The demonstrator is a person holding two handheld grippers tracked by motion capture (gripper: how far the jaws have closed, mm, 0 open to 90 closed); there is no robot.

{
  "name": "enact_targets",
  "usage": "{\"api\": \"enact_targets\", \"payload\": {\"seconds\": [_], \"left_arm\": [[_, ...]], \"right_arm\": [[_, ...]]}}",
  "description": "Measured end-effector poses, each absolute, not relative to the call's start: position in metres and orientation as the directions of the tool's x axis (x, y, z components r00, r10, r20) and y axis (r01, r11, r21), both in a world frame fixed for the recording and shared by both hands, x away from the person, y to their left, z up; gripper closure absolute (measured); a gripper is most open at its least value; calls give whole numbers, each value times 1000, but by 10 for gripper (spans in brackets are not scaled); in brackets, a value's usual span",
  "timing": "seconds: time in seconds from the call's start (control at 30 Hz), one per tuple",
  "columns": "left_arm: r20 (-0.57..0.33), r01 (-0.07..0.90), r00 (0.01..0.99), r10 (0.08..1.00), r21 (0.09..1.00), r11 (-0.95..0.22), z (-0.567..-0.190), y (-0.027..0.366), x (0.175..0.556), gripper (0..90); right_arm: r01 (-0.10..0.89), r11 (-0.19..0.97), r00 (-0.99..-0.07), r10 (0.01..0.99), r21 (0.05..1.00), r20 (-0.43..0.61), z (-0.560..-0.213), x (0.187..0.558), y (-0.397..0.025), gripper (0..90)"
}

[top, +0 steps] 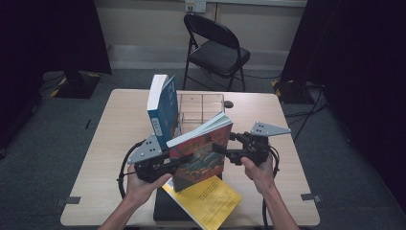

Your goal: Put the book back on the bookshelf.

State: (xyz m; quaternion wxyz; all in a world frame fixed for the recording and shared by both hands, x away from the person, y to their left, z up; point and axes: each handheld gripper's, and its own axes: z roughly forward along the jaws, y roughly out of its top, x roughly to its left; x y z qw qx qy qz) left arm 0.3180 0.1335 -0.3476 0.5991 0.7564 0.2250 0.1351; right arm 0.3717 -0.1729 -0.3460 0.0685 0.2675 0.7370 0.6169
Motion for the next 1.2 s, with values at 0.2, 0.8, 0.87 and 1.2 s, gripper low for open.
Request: {"api": "enact_targets", "payload": {"seconds": [0.2,0.8,0.87,1.2], "left_arm": [[-38,163,862,506,965,-205,-351,125,318,714],[-25,160,850,526,964,-213,-347,118,321,656],[-24,160,848,530,964,-214,-346,115,321,660],[-38,164,854,519,966,-200,-353,115,321,690]], "right_arm": [[300,120,-847,489,946,207,-343,366,-171,358],[293,139,-851,489,946,191,-341,363,-170,362],[294,143,-849,493,945,189,-340,362,-170,355],[296,145,-849,493,944,191,-341,362,-171,364]]}}
